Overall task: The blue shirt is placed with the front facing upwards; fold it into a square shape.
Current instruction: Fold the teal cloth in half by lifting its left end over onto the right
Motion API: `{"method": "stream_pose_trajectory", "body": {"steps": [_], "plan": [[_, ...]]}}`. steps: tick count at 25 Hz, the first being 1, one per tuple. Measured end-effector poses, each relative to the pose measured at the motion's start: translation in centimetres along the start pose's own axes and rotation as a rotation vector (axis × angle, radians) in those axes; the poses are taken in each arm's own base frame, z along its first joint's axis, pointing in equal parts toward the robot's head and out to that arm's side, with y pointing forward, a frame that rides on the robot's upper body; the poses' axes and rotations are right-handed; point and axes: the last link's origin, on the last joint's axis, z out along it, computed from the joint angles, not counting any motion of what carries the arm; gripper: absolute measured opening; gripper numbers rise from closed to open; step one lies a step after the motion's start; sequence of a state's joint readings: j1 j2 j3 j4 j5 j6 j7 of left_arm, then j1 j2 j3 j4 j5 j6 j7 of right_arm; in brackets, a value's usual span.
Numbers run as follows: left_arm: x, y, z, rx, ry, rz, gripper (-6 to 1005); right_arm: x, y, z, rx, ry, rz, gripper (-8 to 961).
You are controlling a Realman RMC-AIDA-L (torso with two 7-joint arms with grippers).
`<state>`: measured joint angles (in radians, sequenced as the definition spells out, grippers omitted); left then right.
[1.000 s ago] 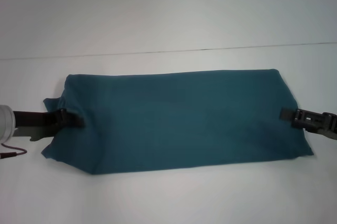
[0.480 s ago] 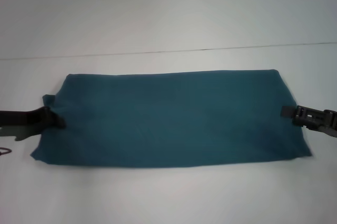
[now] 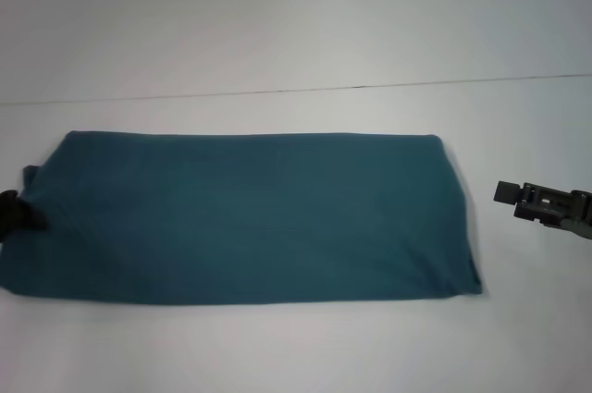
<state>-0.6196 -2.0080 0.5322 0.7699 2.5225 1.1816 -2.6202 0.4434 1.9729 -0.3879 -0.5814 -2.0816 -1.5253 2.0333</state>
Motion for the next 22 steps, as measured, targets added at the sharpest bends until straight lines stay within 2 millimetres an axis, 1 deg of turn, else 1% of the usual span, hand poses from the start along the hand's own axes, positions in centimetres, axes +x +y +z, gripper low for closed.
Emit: {"method": "stream_pose_trajectory", "body": {"steps": [2,5,8,10,12,15,17,18,22], "plan": [[0.2,-0.8,-0.5,0.033,0.004,-0.001,92,0.0,-0.2,-0.1,0.009,-0.004,0.004,946],[0.3,-1.1,-0.8,0.058,0.003,0.001,92,0.0,-0.3,-0.2,0.014,-0.005,0.005,946],[0.6,-1.9,-1.4,0.128,0.002,-0.006,92,0.1,-0.3,-0.2,0.017,-0.004,0.005,946],[0.6,-1.9,-1.6,0.136,-0.003,-0.002,91,0.1,-0.3,-0.2,0.02,-0.003,0.005,946],[0.5,-1.4,-1.7,0.103,-0.011,0.008,91,0.1,-0.4,-0.1,0.024,0.0,0.004,946],[0.4,0.3,-2.1,0.001,-0.022,0.018,91,0.3,-0.4,0.0,0.026,0.005,0.004,946],[0.6,2.0,-2.5,-0.09,-0.034,0.03,90,0.3,-0.4,0.0,0.025,0.006,0.005,946],[0.7,3.1,-2.7,-0.141,-0.044,0.042,90,0.3,-0.4,0.0,0.025,0.006,0.005,946],[0.6,6.3,-2.7,-0.27,-0.086,0.08,90,0.4,-0.4,0.0,0.023,0.007,0.003,946]]}}
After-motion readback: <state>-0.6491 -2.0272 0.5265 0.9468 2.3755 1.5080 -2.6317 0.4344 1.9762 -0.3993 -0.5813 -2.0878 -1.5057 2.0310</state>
